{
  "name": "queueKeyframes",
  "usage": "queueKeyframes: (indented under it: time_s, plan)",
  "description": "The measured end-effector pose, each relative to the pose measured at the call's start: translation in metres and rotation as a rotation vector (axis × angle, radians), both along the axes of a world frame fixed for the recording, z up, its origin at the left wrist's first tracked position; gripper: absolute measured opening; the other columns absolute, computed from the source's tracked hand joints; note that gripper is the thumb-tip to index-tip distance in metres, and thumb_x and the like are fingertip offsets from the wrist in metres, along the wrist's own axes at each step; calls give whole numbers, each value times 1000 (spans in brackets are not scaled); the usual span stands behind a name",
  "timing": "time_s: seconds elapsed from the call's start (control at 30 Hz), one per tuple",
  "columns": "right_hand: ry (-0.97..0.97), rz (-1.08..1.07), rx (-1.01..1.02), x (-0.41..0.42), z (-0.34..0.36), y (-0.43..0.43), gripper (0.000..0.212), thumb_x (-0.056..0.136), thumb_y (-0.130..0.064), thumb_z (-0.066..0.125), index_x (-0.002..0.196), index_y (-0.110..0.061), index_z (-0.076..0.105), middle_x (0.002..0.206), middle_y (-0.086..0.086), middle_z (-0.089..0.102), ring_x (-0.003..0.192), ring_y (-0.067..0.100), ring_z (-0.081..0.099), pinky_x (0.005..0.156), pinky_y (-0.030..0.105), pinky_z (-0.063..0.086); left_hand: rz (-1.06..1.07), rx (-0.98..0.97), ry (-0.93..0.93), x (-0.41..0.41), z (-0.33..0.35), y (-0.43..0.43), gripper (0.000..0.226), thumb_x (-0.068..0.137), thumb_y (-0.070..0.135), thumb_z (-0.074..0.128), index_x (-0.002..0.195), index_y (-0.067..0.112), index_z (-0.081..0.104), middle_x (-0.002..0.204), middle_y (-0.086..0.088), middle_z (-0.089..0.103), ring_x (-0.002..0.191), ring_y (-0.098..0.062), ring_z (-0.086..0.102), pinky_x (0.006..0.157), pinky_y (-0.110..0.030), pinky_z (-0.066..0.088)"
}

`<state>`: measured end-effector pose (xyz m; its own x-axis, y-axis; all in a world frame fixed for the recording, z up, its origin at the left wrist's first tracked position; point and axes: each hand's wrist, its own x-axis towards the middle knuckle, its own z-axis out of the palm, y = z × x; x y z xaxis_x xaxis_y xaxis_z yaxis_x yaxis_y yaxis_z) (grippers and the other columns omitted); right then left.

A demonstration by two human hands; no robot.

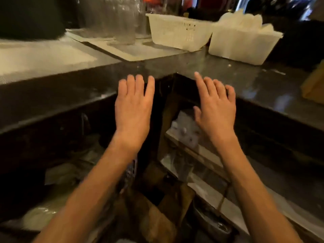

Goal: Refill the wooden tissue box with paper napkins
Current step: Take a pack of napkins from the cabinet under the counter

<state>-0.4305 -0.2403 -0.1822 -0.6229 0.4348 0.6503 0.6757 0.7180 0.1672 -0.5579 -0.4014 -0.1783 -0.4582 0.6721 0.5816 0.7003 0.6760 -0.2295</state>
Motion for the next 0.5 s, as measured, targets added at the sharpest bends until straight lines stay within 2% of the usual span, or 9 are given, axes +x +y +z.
queueKeyframes:
  time_s: [0.07, 0.13, 0.27, 0.33, 0.37, 0.43, 0.5]
  plan:
    - [0, -6, 79, 2, -5, 6, 97, 77, -30, 74, 154, -22, 15, 145, 8, 43, 133, 30, 40, 109, 48, 29, -3, 11, 106, -7, -2, -1, 93, 70, 14, 74, 149, 9, 26, 137, -21, 44, 124, -38, 43, 104, -46, 34]
    - [8, 12, 140, 2, -9, 11, 91, 77, -30, 74, 152, -21, 23, 142, 8, 46, 129, 31, 43, 107, 48, 32, -19, 20, 156, -13, -5, -2, 88, 71, 17, 76, 146, 9, 30, 129, -19, 49, 116, -36, 48, 99, -44, 37]
    - [-4, 15, 136, 1, -3, 8, 64, 81, -34, 67, 140, -23, 45, 145, 12, 46, 132, 33, 40, 108, 49, 31, -64, 65, 120, -9, -2, -2, 80, 75, 18, 72, 145, 11, 33, 128, -17, 51, 117, -35, 49, 101, -44, 36]
    - [71, 108, 137, 8, -8, -1, 44, 83, -31, 63, 126, -22, 60, 143, 12, 49, 134, 33, 40, 111, 50, 30, -80, 149, 73, 0, -1, -3, 65, 79, 15, 66, 139, 11, 43, 130, -16, 53, 120, -35, 48, 104, -45, 36]
    - [131, 213, 107, 14, -18, -5, 35, 85, -26, 61, 119, -21, 64, 138, 10, 54, 132, 30, 43, 111, 48, 32, -109, 239, 57, 6, -3, -5, 53, 81, 15, 61, 133, 11, 51, 128, -15, 57, 121, -34, 49, 106, -45, 35]
    - [171, 423, -96, 27, -50, -10, 28, 88, -17, 58, 114, -23, 66, 122, 0, 64, 120, 19, 54, 100, 40, 46, -254, 436, 16, 19, -22, -5, 37, 80, 15, 52, 115, 14, 64, 116, -10, 64, 116, -32, 54, 107, -45, 36]
    - [82, 400, -320, 33, -76, 1, 27, 92, -20, 56, 117, -27, 64, 114, -6, 66, 107, 9, 60, 87, 32, 53, -363, 434, -171, 32, -53, 8, 30, 81, 19, 47, 105, 19, 65, 103, -5, 65, 103, -28, 59, 94, -42, 43]
